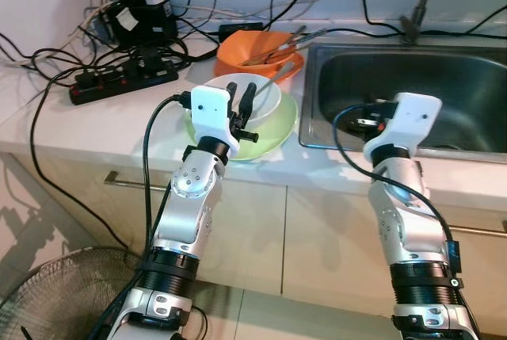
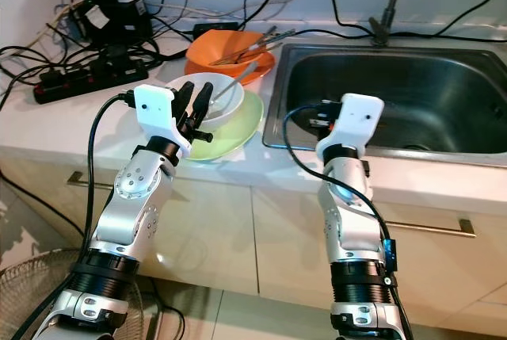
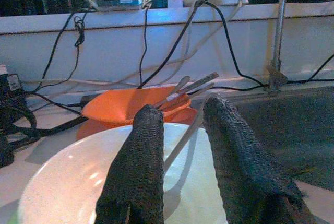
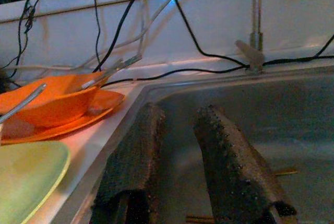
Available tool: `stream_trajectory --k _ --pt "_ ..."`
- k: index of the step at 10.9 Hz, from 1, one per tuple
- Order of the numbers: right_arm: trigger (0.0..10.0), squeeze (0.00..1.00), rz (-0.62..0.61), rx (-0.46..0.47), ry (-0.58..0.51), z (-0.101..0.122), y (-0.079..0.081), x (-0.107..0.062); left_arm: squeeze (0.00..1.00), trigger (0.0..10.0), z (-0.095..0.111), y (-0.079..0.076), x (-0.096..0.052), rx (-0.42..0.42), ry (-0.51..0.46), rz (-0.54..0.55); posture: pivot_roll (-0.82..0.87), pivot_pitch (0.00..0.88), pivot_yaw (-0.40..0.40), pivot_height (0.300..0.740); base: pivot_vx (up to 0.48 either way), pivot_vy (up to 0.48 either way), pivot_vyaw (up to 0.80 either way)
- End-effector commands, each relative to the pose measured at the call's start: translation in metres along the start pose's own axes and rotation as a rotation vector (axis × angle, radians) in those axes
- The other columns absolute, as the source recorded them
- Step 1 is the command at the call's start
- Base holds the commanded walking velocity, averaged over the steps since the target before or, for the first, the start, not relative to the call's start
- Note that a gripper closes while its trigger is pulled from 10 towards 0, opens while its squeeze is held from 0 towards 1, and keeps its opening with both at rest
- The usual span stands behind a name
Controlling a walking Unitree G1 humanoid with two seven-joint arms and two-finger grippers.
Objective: Kitchen organization
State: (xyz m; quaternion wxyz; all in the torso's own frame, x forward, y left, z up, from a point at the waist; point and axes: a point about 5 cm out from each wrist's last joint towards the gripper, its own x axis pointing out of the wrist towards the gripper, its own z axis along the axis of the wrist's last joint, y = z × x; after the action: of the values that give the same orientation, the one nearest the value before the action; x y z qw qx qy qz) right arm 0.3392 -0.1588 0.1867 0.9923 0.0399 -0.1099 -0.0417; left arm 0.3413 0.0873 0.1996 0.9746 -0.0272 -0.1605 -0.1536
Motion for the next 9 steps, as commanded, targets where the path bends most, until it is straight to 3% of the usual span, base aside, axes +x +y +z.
stream_trajectory --k 1,7,9 --pt "10.0 0.00 0.022 0.003 -0.006 0.0017 0.0056 0.0027 0.00 10.0 0.0012 0.0041 -0.0011 0.008 -0.010 0.018 0.07 0.006 0.086 0.740 0.000 -0.270 0.00" --pt "10.0 0.00 0.039 -0.009 -0.005 0.0020 0.0067 0.0029 0.00 10.0 0.0004 0.0113 -0.0016 0.005 -0.017 0.061 0.06 0.004 0.085 0.740 0.000 -0.325 0.00" --pt "10.0 0.00 0.046 -0.010 0.002 0.0012 0.0069 0.0025 0.00 10.0 -0.0008 0.0126 -0.0019 -0.008 -0.011 0.070 0.06 0.003 0.080 0.740 0.000 -0.126 0.00"
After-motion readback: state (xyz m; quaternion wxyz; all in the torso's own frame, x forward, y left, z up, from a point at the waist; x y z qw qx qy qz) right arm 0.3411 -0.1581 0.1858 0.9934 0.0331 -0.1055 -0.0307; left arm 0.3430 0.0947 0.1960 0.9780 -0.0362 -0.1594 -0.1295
